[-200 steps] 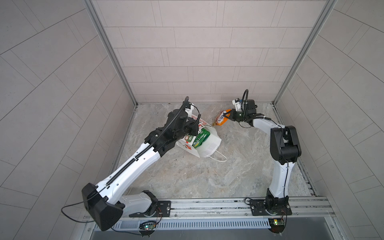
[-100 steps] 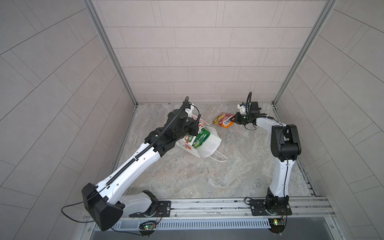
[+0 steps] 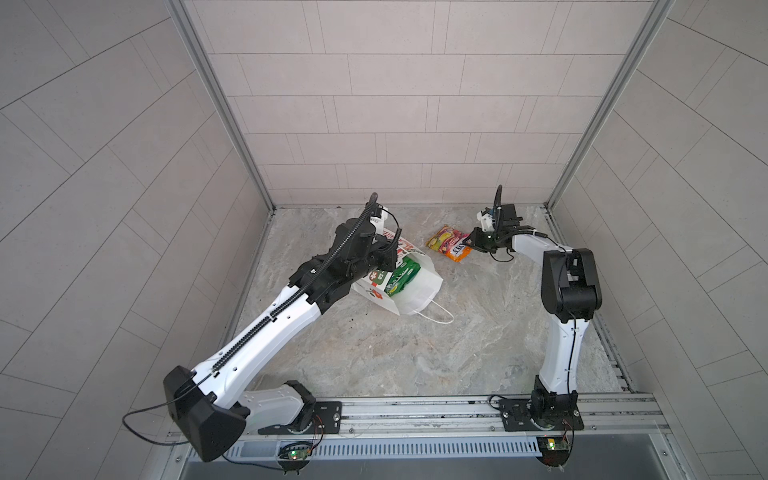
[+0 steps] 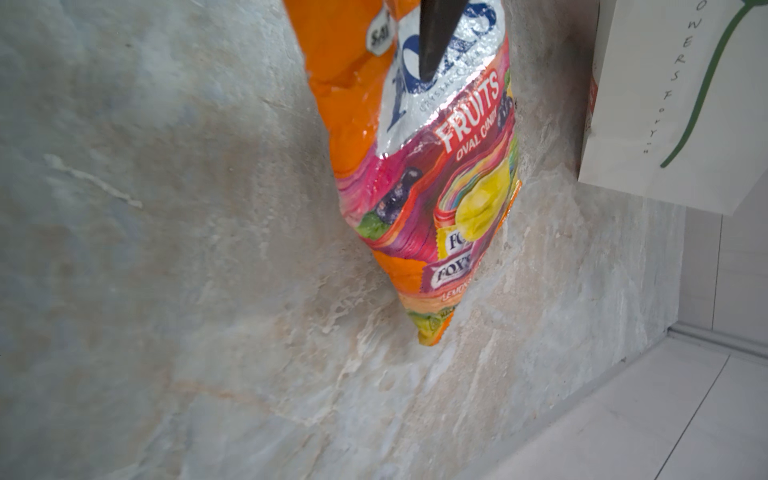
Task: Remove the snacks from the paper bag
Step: 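Lower the orange packet onto the table and open the right gripper, then move the right gripper back into the bag opening toward the green packets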
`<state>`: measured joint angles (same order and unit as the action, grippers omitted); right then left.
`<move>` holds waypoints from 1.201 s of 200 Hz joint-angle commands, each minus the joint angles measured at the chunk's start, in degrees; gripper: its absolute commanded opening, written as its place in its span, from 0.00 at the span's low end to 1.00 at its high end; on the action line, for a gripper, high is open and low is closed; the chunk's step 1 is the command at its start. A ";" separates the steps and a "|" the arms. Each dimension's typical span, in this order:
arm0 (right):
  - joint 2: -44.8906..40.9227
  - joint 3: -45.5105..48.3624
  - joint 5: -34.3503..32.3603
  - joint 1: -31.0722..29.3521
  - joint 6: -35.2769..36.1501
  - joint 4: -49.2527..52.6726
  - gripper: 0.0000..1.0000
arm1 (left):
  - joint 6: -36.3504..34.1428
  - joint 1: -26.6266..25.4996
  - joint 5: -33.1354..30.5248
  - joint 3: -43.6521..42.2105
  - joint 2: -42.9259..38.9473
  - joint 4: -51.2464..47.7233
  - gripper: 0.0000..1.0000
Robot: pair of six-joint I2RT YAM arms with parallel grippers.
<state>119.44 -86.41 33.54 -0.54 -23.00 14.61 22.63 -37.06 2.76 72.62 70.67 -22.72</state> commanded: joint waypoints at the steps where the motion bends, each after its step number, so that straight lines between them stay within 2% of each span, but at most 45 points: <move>1: 0.14 -1.01 -2.86 0.52 0.68 1.73 0.28 | 0.20 -0.13 -0.39 -0.11 -1.42 0.93 0.00; 64: -5.09 3.44 -10.99 1.37 -0.61 2.31 0.54 | 0.15 -0.20 0.05 0.05 -1.39 0.92 0.00; 86: -7.76 5.59 -13.99 1.60 -0.73 2.53 0.59 | 0.07 -0.12 0.14 0.04 -1.47 0.92 0.00; 118: -13.13 9.95 -16.58 1.70 -1.04 2.45 0.60 | 0.07 -0.14 0.46 0.02 -1.58 0.82 0.00; 204: -33.53 27.62 -0.09 1.47 -4.01 -5.17 0.60 | -0.11 -0.14 0.96 -0.18 -1.82 0.81 0.00; 240: -42.03 33.26 6.43 -1.39 -5.21 -8.54 0.60 | -0.30 -0.14 0.53 -0.33 -1.75 0.95 0.00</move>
<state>82.30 -55.70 33.76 0.21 -27.09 9.98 22.61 -37.06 3.60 72.62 70.63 -22.74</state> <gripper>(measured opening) 0.602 0.041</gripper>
